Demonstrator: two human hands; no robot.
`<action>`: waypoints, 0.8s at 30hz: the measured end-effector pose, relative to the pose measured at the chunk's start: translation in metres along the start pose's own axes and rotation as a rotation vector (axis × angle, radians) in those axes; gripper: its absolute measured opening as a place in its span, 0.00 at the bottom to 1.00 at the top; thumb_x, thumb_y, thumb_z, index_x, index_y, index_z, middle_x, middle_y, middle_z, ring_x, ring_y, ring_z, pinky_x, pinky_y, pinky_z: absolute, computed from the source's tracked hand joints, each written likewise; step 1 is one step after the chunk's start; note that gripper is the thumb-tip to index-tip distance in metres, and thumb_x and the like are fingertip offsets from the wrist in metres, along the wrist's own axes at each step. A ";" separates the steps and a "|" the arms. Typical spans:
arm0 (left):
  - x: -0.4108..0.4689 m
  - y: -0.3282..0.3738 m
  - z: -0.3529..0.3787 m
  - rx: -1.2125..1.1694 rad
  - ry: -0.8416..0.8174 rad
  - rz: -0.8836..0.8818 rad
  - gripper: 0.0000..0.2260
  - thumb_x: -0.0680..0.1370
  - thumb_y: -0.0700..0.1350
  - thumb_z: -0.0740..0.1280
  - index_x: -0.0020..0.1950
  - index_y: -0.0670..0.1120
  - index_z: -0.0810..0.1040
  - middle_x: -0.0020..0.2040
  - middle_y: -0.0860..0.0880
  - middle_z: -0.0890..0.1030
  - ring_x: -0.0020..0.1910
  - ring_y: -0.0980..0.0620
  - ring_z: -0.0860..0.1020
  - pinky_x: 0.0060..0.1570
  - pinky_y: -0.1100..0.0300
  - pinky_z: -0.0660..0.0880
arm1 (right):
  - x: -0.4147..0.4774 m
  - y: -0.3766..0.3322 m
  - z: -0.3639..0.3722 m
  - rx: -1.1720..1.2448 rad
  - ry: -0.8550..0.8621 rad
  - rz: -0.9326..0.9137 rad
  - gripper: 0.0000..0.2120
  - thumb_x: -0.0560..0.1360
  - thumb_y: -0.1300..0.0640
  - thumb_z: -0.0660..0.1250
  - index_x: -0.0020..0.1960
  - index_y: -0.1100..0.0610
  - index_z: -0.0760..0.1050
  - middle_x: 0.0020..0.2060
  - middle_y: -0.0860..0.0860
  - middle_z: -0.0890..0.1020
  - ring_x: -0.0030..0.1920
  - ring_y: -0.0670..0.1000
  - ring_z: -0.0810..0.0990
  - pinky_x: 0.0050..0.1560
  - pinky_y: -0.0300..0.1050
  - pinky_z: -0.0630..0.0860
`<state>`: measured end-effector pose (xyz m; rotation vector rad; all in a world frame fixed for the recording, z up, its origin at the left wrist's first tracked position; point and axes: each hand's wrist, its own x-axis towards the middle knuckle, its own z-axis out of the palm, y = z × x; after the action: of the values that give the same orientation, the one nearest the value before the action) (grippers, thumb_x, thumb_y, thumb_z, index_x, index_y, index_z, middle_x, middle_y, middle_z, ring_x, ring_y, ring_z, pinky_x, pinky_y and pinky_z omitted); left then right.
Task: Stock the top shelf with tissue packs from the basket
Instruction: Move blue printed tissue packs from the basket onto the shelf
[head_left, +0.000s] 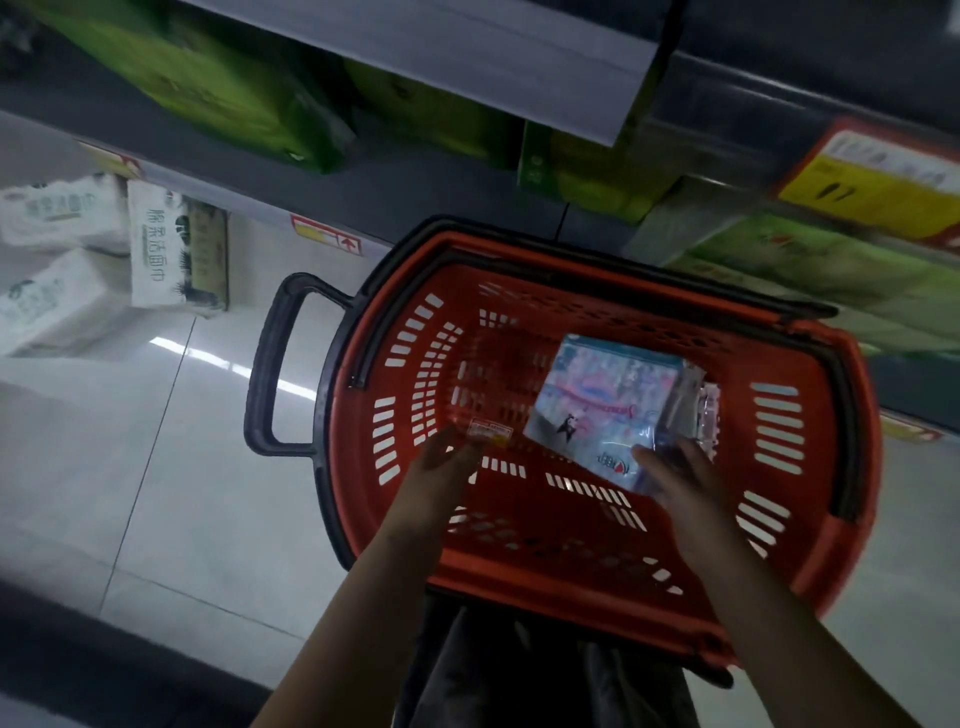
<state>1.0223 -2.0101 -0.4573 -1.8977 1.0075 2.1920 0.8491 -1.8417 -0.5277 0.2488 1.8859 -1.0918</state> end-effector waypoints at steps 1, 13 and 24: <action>0.000 -0.001 0.002 -0.005 0.002 -0.002 0.03 0.79 0.48 0.65 0.49 0.56 0.74 0.50 0.52 0.81 0.51 0.53 0.79 0.49 0.57 0.75 | -0.007 -0.003 -0.002 0.035 -0.034 0.003 0.09 0.71 0.54 0.73 0.48 0.48 0.75 0.49 0.48 0.79 0.55 0.53 0.77 0.59 0.53 0.72; -0.031 -0.009 0.011 -0.064 -0.132 -0.022 0.14 0.76 0.48 0.70 0.59 0.43 0.80 0.55 0.42 0.84 0.54 0.43 0.83 0.57 0.47 0.77 | -0.082 -0.001 -0.044 0.257 -0.379 0.155 0.36 0.62 0.51 0.78 0.67 0.54 0.71 0.61 0.58 0.79 0.61 0.60 0.78 0.61 0.64 0.72; -0.116 -0.022 0.024 -0.244 -0.191 -0.025 0.15 0.76 0.40 0.66 0.61 0.37 0.78 0.57 0.36 0.81 0.57 0.36 0.80 0.58 0.44 0.77 | -0.146 -0.056 -0.066 0.151 -0.471 0.072 0.24 0.70 0.57 0.69 0.65 0.50 0.72 0.57 0.51 0.82 0.57 0.54 0.81 0.51 0.52 0.80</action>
<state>1.0389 -1.9396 -0.3613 -1.7295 0.7114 2.5226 0.8597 -1.7866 -0.3674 0.1282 1.3699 -1.1305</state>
